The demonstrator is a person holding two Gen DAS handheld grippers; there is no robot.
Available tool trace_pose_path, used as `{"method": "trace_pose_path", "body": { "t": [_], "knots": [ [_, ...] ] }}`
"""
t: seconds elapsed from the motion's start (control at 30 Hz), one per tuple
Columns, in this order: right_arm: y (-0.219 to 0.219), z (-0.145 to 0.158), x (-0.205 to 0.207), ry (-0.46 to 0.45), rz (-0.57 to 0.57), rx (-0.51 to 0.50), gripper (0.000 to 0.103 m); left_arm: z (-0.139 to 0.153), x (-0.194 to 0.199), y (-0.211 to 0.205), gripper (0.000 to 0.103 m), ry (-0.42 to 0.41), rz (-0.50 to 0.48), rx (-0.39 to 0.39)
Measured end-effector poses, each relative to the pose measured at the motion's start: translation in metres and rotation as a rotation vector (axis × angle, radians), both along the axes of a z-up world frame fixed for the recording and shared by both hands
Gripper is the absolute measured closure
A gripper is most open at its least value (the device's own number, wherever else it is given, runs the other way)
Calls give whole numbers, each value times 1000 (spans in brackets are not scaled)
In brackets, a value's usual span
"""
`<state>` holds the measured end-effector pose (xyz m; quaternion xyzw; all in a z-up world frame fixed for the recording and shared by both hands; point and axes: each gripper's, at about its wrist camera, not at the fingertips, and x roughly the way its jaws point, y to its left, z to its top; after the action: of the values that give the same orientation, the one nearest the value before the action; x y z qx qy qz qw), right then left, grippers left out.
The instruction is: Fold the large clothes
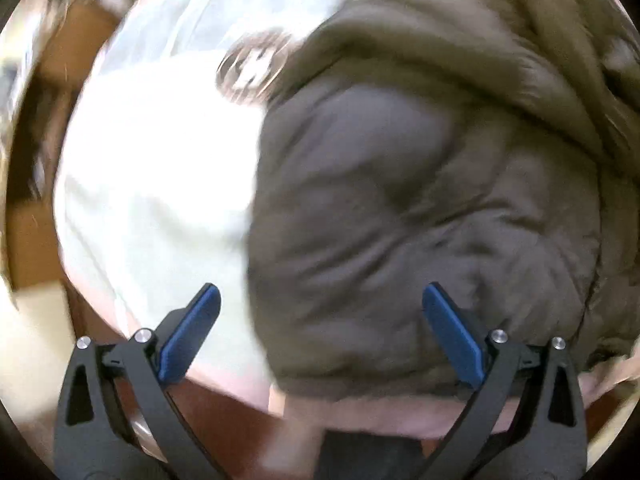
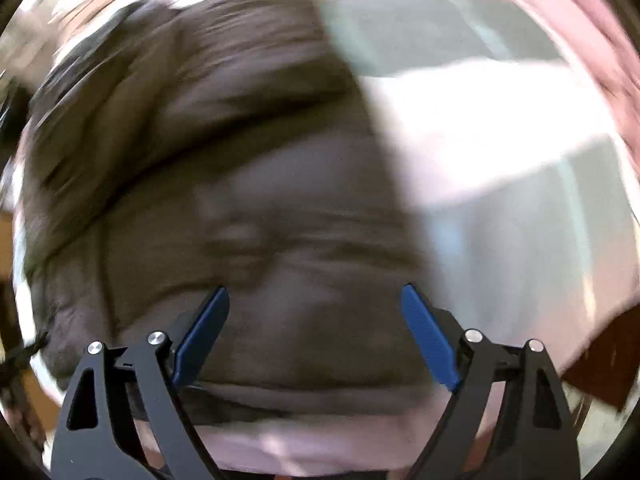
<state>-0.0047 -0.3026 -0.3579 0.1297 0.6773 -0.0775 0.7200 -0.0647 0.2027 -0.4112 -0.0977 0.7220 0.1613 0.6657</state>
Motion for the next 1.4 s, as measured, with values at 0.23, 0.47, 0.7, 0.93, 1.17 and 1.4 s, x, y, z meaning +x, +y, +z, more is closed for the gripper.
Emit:
{"method": "trace_pose_path", "body": {
  "t": [0.23, 0.47, 0.7, 0.93, 1.17, 1.4],
  "knots": [
    [-22, -74, -24, 225, -200, 382, 15, -50, -28, 18, 2, 61, 160, -331],
    [-8, -75, -9, 111, -293, 591, 90, -34, 11, 20, 82, 16, 225, -491],
    [2, 24, 74, -279, -281, 775, 93, 54, 51, 33, 90, -315, 280, -747],
    [-14, 104, 207, -553, -194, 809, 93, 146, 156, 48, 90, -592, 227, -736],
    [-47, 88, 347, -597, -257, 758, 93, 165, 282, 102, 88, -670, 254, -719],
    [-40, 1, 401, -398, -241, 525, 87, 63, 367, 112, 85, -412, 346, -572]
  ]
}}
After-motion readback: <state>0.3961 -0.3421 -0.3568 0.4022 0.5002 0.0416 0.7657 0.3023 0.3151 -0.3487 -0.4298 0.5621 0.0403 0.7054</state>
